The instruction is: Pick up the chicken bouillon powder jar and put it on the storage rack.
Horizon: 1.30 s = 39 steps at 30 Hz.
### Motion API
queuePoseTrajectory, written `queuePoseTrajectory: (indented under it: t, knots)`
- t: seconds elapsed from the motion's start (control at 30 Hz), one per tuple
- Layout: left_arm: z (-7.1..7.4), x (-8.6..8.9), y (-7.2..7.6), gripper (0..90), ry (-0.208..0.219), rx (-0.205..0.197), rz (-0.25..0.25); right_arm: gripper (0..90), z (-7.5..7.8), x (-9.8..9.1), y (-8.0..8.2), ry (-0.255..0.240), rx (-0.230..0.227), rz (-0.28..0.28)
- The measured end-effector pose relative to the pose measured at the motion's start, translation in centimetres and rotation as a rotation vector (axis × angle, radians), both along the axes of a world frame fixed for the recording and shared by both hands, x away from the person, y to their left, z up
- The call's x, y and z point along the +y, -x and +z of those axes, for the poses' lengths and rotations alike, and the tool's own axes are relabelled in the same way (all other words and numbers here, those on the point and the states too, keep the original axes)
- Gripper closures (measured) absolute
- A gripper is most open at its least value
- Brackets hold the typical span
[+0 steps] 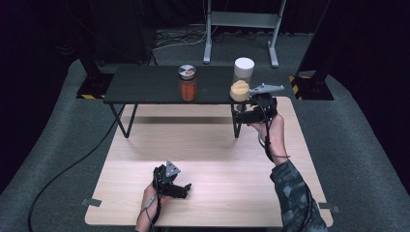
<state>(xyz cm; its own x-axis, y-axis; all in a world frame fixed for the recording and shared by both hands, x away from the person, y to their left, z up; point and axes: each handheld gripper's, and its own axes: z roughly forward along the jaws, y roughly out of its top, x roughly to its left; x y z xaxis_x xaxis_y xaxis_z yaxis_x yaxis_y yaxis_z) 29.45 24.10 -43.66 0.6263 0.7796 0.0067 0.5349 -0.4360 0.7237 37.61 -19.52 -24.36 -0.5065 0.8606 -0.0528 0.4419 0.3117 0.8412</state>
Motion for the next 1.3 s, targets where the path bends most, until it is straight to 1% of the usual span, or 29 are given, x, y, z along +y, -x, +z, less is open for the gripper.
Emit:
queuePoseTrajectory:
  t: [0.1,0.27,0.43,0.6,0.73,0.8,0.83,0.87,0.9,0.97,1.03,1.1,1.17,1.23,1.3]
  knots:
    - [0.0,0.0,0.0,1.3,0.0,-0.001,0.001,0.0,-1.6,-0.2,0.7,0.0,0.012,0.007]
    - [0.0,0.0,0.0,1.3,-0.001,-0.001,0.0,0.0,-3.8,0.2,1.9,0.053,0.046,0.03]
    - [0.0,0.0,0.0,1.3,-0.001,-0.002,0.0,0.0,-6.4,-0.2,3.3,0.068,0.077,0.043]
    - [0.0,0.0,0.0,1.3,0.0,-0.002,0.0,0.0,-10.0,-1.1,5.2,0.041,0.102,0.035]
    - [0.0,0.0,0.0,1.3,0.002,0.001,0.0,0.1,-12.8,-2.1,6.5,0.004,0.139,0.019]
    - [0.0,0.0,-0.1,1.3,0.001,0.002,-0.001,0.1,-14.0,-2.4,7.2,-0.005,0.145,0.004]
    - [0.0,0.0,0.0,1.2,0.0,0.002,0.0,0.1,-14.6,-2.6,7.5,-0.006,0.145,0.005]
    - [0.0,0.0,0.0,1.3,0.0,0.001,-0.001,0.1,-15.0,-2.4,8.0,0.008,0.143,-0.004]
    - [0.0,0.0,-0.1,1.3,0.001,0.002,-0.001,0.1,-15.5,-2.3,8.5,0.023,0.13,-0.013]
    - [0.0,0.0,-0.1,1.3,0.002,0.003,-0.001,0.0,-16.3,-2.6,9.5,0.017,0.122,-0.016]
    - [0.0,0.0,-0.1,1.3,0.001,0.001,-0.001,0.0,-17.0,-2.6,10.3,0.025,0.115,-0.029]
    - [0.0,0.0,0.0,1.3,0.001,-0.002,0.0,0.0,-17.8,-3.0,10.7,0.015,0.126,-0.04]
    - [0.0,0.0,0.0,1.3,0.002,-0.002,0.0,0.0,-18.3,-3.2,11.1,0.018,0.133,-0.055]
    - [0.0,0.0,-0.1,1.4,0.002,0.002,-0.001,0.0,-18.7,-3.5,11.4,0.005,0.141,-0.067]
    - [0.0,0.1,-0.1,1.4,0.004,0.004,-0.001,0.0,-19.0,-3.7,11.7,0.007,0.143,-0.079]
